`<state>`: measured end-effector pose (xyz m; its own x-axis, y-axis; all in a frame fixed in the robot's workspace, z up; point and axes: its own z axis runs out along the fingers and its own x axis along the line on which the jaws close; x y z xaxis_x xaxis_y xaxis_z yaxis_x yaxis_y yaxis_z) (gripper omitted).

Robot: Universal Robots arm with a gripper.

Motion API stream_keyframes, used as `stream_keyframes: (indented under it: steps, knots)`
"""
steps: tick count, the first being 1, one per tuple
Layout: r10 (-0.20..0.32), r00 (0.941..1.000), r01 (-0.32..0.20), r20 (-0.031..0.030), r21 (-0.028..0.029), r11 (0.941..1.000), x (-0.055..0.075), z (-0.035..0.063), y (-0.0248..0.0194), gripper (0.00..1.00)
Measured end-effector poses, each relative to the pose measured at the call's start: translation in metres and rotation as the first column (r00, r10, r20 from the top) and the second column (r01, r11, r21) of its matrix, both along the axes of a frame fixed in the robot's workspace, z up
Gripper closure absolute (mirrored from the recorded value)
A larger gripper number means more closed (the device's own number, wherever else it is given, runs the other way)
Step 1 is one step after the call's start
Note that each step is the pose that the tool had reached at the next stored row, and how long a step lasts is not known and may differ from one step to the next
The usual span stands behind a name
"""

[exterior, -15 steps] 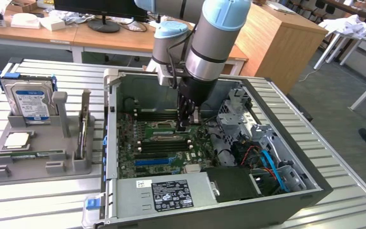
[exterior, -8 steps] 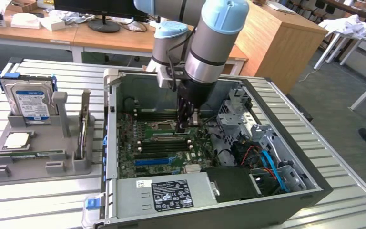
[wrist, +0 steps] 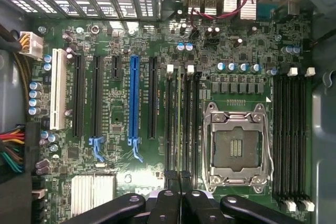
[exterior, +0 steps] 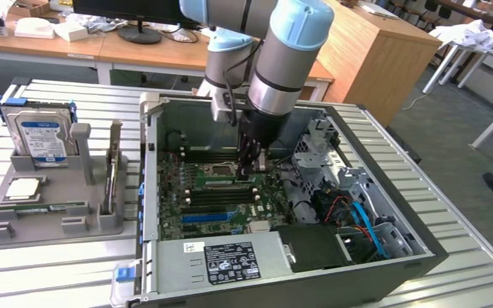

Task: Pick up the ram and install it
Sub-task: 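Insert the ram into the slot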

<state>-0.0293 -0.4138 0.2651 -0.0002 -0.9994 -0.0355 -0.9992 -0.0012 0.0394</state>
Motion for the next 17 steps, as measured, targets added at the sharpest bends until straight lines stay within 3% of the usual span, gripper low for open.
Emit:
stream_keyframes:
  steps: [10, 17]
  knots:
    - [0.0, 1.0, 0.0, 0.0001, 0.0003, 1.0, -0.0001, -0.0025, -0.0003, 0.89]
    - [0.0, 1.0, 0.0, 0.0, 0.0, 1.0, -0.0001, -0.0024, -0.0052, 0.89]
